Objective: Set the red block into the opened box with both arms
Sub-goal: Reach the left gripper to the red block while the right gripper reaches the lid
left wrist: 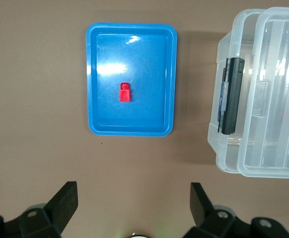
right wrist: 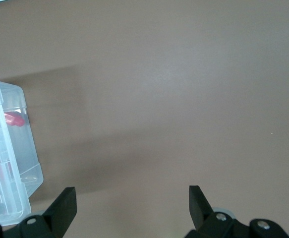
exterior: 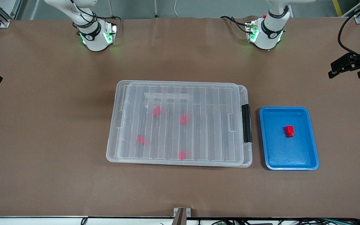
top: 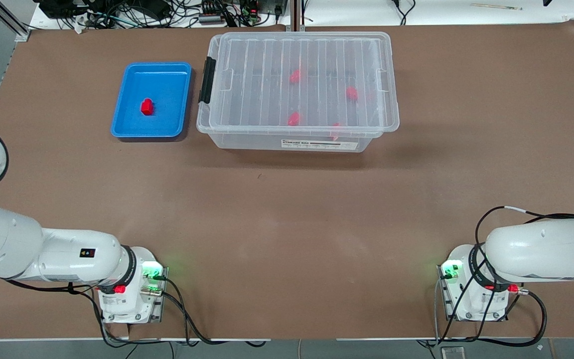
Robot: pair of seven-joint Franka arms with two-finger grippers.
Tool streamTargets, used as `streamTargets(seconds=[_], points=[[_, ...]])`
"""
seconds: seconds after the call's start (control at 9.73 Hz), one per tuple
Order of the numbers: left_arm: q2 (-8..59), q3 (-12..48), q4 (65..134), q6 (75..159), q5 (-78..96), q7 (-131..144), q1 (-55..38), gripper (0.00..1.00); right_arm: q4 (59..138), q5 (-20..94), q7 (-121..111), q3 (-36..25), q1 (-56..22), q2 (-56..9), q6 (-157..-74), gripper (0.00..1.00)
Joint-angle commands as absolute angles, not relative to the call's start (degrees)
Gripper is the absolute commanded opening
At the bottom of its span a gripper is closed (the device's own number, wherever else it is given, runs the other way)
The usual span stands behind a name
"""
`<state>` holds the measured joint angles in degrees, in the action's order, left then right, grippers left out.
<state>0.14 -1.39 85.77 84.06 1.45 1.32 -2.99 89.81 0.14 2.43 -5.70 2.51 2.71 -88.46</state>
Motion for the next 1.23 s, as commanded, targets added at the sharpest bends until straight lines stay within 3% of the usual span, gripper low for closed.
streamTargets(seconds=[0.0, 0.31, 0.72, 1.13], points=[[3.32, -1.84, 89.72, 87.07, 1.41, 1.05, -2.64, 0.97, 89.30, 0.17, 2.28, -3.36, -1.30, -1.46, -89.11, 1.00], [5.52, -2.55, 104.02, 106.39, 1.32, 1.05, -2.11, 0.97, 89.30, 0.70, 3.08, 4.47, -1.49, -12.97, -97.44, 1.00], [18.16, -3.96, 105.82, 119.51, 1.49, 1.05, -1.32, 0.95, 89.74, 1.05, 3.08, 11.15, -2.81, -22.92, -104.23, 1.00], [30.12, -3.96, 105.91, 132.95, 2.11, 3.60, -1.50, 0.95, 90.52, 1.05, 4.65, 12.04, -5.44, -24.78, -106.87, 1.00]])
